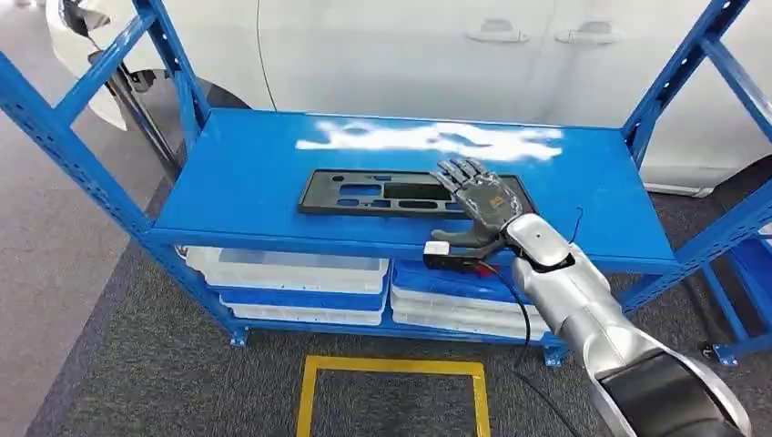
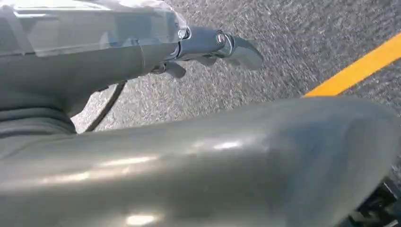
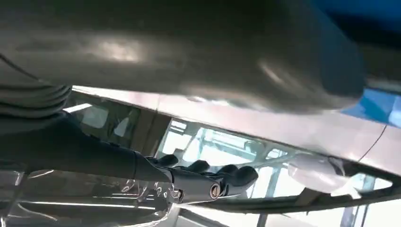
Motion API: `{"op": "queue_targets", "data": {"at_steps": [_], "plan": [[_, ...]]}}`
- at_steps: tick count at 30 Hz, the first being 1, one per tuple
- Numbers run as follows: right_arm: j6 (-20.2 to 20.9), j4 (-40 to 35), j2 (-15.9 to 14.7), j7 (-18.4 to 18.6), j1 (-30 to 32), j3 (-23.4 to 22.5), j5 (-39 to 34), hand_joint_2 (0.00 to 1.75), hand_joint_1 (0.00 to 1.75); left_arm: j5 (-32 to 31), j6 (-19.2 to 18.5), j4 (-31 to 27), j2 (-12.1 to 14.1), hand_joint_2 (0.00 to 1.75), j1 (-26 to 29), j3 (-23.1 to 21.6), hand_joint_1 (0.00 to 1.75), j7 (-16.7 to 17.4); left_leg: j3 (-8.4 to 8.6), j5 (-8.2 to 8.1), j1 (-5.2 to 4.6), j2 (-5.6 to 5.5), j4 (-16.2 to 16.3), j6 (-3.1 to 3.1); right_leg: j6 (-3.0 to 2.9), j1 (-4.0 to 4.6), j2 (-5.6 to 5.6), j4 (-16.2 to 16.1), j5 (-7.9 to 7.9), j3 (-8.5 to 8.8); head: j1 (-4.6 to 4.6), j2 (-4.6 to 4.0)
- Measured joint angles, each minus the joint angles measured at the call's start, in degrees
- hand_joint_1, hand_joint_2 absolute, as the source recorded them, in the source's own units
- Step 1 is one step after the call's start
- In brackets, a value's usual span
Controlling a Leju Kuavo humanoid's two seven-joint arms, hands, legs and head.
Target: Take the parts from the cabinet and place them on the table.
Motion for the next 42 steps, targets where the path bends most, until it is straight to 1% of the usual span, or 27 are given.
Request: {"op": "queue_targets", "data": {"at_steps": [1,2,3,6,7,8,9,11,12,13,18,19,21,22,23,25,27,28,31,32,33,34,37,38,40,41,42], "plan": [[0.0,0.0,0.0,0.0,0.0,0.2,0.1,0.0,0.0,0.0,0.0,0.0,0.0,0.0,0.0,0.0,0.0,0.0,0.17,0.03,0.0,0.05,-0.2,-0.29,-0.26,0.0,0.06,-0.1,0.06,0.03,0.0,0.0],[0.0,0.1,0.4,0.0,0.0,0.3,0.2,0.0,0.0,0.0,-0.1,0.0,0.0,0.0,0.0,0.0,0.0,0.0,0.08,-0.38,-0.21,0.09,0.0,-0.65,-0.78,-0.74,0.07,-0.7,0.37,0.46,-0.02,0.0],[0.0,0.1,0.5,0.0,-0.1,0.3,0.2,0.0,0.0,0.0,-0.1,0.0,0.0,0.0,0.0,0.0,0.0,0.0,-0.31,-1.51,-0.06,0.03,1.5,-0.85,-1.09,-0.63,0.06,-1.0,0.35,0.74,0.0,0.0],[0.7,0.3,1.3,-0.2,-0.1,0.8,0.8,0.0,0.0,-0.1,-0.2,0.0,0.0,0.0,0.0,0.0,0.0,0.0,-6.42,-7.7,0.07,0.01,14.4,-1.2,-1.69,-0.42,0.06,-0.9,0.13,0.81,-0.02,0.0],[0.7,0.5,1.6,-0.3,0.1,1.2,0.9,0.0,0.0,-0.1,-0.2,0.0,0.0,0.0,0.0,0.0,0.0,-0.1,-8.17,-8.45,0.07,0.01,17.6,-1.28,-1.73,-0.36,0.13,-0.8,0.1,0.81,-0.02,0.0],[1.0,0.7,2.0,-0.4,0.2,1.6,1.3,0.0,0.0,-0.2,-0.3,0.0,0.0,0.0,0.0,0.0,0.0,-0.1,-8.74,-7.69,0.07,0.01,18.2,-1.28,-1.79,-0.3,0.23,-0.8,0.04,0.84,-0.02,0.0],[1.2,1.0,2.5,-0.5,0.2,2.0,1.7,0.0,0.0,-0.4,-0.3,0.0,0.0,0.0,0.0,0.0,0.0,-0.2,-7.87,-5.82,0.07,0.01,16.0,-1.22,-1.81,-0.26,0.36,-0.7,-0.03,0.91,-0.02,0.0],[1.7,1.4,3.8,-0.5,0.0,2.7,1.9,0.0,0.0,-0.3,-0.4,0.0,0.0,0.0,-0.1,0.0,0.0,-0.5,-3.29,-0.35,0.06,0.01,6.2,-0.85,-1.55,-0.25,0.61,-0.4,-0.4,1.19,-0.02,0.0],[1.7,1.7,4.7,-0.3,-0.2,3.1,2.0,0.0,0.0,-0.3,-0.5,0.0,0.0,0.0,-0.2,0.0,0.0,-0.7,-1.36,1.03,0.05,-0.02,1.6,-0.56,-1.36,-0.24,0.68,-0.2,-0.68,1.21,0.0,0.0],[1.9,2.1,5.2,-0.2,-0.5,3.3,2.0,0.0,0.0,-0.3,-0.5,0.0,0.0,0.0,-0.3,0.0,0.0,-0.8,-0.44,0.26,-0.19,-0.06,0.3,-0.48,-1.08,0.28,0.83,0.3,-0.85,0.94,-0.02,0.0],[2.6,3.1,7.4,0.5,-1.5,4.3,2.1,0.0,0.0,-0.6,0.3,0.0,-0.1,0.0,-0.2,-0.1,0.0,-0.7,-0.05,0.41,0.11,-0.18,-0.2,1.06,0.5,-0.12,0.69,1.0,-1.82,0.95,0.0,0.0],[2.6,3.3,7.5,0.6,-1.9,4.4,2.0,0.0,0.0,-0.7,0.3,0.0,-0.2,0.0,-0.3,-0.2,0.0,-0.7,0.02,0.38,0.16,-0.14,-0.2,1.23,0.78,-0.15,0.54,3.7,-3.45,-0.48,0.0,0.0],[2.7,3.6,7.8,0.6,-2.2,4.7,1.7,0.0,0.0,-0.7,0.3,0.0,-0.2,0.0,-0.4,-0.2,0.0,-0.7,0.05,0.4,0.15,-0.13,-0.2,1.35,1.28,-0.37,0.46,12.9,-7.63,-5.23,0.0,0.0],[2.7,3.8,7.8,0.6,-2.0,4.7,1.7,0.0,0.0,-0.7,0.2,0.0,-0.2,0.0,-0.3,-0.2,0.0,-0.7,0.04,0.31,0.15,-0.16,-0.1,1.42,1.42,-0.42,0.43,17.0,-8.72,-7.58,0.0,0.0],[2.7,4.1,7.8,0.6,-1.9,4.8,1.7,0.0,0.0,-0.7,0.2,0.0,-0.2,0.0,-0.2,-0.2,0.0,-0.7,0.07,0.21,0.15,-0.23,-0.1,1.44,1.42,-0.51,0.39,18.5,-8.42,-8.74,0.0,0.0],[2.6,4.4,7.8,0.5,-1.9,5.1,1.6,0.0,0.0,-0.5,0.1,0.0,-0.2,0.0,-0.1,-0.2,0.0,-0.6,0.38,-0.18,0.11,-0.4,0.1,1.27,1.13,-0.58,0.35,12.8,-3.85,-6.77,0.0,0.0],[2.6,4.5,7.8,0.5,-2.1,5.1,1.6,0.0,0.0,-0.5,0.1,0.0,-0.4,0.0,-0.1,-0.2,0.0,-0.5,1.06,-0.68,0.04,-0.41,0.1,1.01,0.3,-0.42,0.26,2.1,1.67,-1.88,0.0,0.0],[2.6,4.5,7.8,0.5,-2.2,5.1,1.6,0.0,0.0,-0.5,0.0,0.0,-0.5,0.0,-0.1,-0.2,0.0,-0.5,1.08,-0.85,-0.19,-0.36,0.1,0.78,-0.02,0.0,0.18,0.5,0.92,-0.78,0.0,0.0],[2.6,4.7,8.0,0.7,-2.0,5.2,1.6,0.0,0.0,-0.6,-0.2,0.0,-0.5,0.0,-0.3,-0.2,0.0,-0.5,1.27,-1.02,-0.09,-0.3,-0.1,0.0,-0.65,0.31,0.25,0.1,0.94,-0.93,0.0,0.0],[2.6,4.7,7.9,1.0,-2.0,5.2,1.6,0.0,0.0,-0.7,-0.3,0.0,-0.5,0.0,-0.4,-0.2,0.0,-0.5,1.44,-1.06,-0.11,-0.29,-0.3,-0.35,-0.9,0.26,0.29,-0.2,0.99,-0.81,0.0,0.0],[2.6,4.7,8.0,1.1,-2.0,5.2,1.6,0.0,0.0,-0.7,-0.4,0.0,-0.5,0.0,-0.4,-0.2,0.0,-0.5,1.36,-1.57,-0.25,-0.26,-0.1,-0.67,-1.27,-0.5,0.22,-0.9,1.24,-0.29,-0.02,0.0],[2.6,4.7,8.0,1.4,-2.1,5.2,1.6,0.0,0.0,-0.7,-0.4,0.0,-0.5,0.0,-0.4,-0.2,0.0,-0.7,0.95,-2.87,-0.16,-0.27,1.7,-0.81,-1.56,-0.4,0.18,-1.2,1.22,0.04,-0.02,0.0],[2.6,4.7,8.1,1.5,-2.0,5.4,1.5,0.0,0.0,-1.0,-0.5,0.0,-0.5,0.0,-0.4,-0.2,0.0,-0.7,-5.41,-8.66,0.05,-0.27,14.6,-1.23,-1.95,-0.23,0.15,-1.0,1.03,0.09,-0.02,0.0],[2.6,4.8,8.1,1.6,-1.8,5.6,1.5,0.0,0.0,-1.0,-0.6,0.0,-0.5,0.0,-0.3,-0.2,0.0,-0.7,-7.21,-9.06,0.06,-0.27,17.7,-1.32,-2.12,-0.16,0.19,-0.9,0.74,0.08,-0.02,0.0],[2.6,4.8,8.1,1.6,-1.6,5.7,1.5,0.0,0.0,-1.1,-0.7,0.0,-0.5,0.0,-0.2,-0.2,0.0,-0.7,-6.37,-5.79,0.07,-0.27,14.7,-1.23,-2.02,-0.12,0.32,-0.7,0.31,0.23,-0.02,0.0],[2.6,4.8,8.1,1.6,-1.7,5.7,1.5,0.0,0.0,-1.1,-0.8,0.0,-0.5,0.0,-0.2,-0.2,0.0,-0.7,-4.43,-3.31,0.07,-0.26,10.5,-1.07,-1.87,-0.13,0.4,-0.5,0.2,0.44,-0.02,0.0],[2.6,4.8,8.1,1.7,-1.8,5.7,1.5,0.0,0.0,-1.1,-0.8,0.0,-0.5,0.0,-0.2,-0.2,0.0,-0.7,-1.34,-0.16,0.09,-0.26,4.0,-0.86,-1.65,-0.17,0.39,-0.2,0.08,0.64,0.0,0.0]]}}
